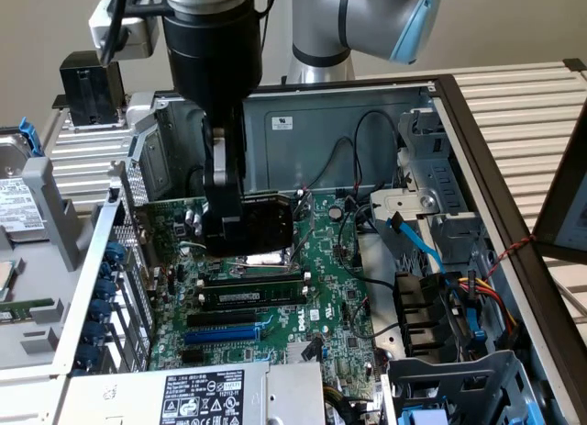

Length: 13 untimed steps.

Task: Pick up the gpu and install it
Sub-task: 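Insert the gpu into the slot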

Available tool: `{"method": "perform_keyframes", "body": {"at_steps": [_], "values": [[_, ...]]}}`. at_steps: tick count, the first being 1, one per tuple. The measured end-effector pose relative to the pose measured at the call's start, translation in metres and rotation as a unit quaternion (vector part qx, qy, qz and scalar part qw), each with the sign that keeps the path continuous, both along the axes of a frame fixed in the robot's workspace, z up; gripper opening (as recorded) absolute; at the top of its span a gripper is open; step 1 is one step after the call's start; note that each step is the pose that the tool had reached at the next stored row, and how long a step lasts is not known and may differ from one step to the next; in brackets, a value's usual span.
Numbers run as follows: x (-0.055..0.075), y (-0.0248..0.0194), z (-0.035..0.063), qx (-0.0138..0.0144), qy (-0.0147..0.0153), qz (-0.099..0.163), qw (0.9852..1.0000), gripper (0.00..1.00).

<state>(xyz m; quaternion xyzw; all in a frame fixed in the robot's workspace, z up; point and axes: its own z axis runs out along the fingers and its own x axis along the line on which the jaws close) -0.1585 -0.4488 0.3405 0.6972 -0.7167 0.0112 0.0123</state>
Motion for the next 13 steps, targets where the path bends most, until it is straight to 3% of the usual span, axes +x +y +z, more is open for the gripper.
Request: {"method": "perform_keyframes", "body": {"at_steps": [13], "values": [[-0.008,0.002,-0.0236,0.0,0.0,-0.007,1.0,0.27]]}}
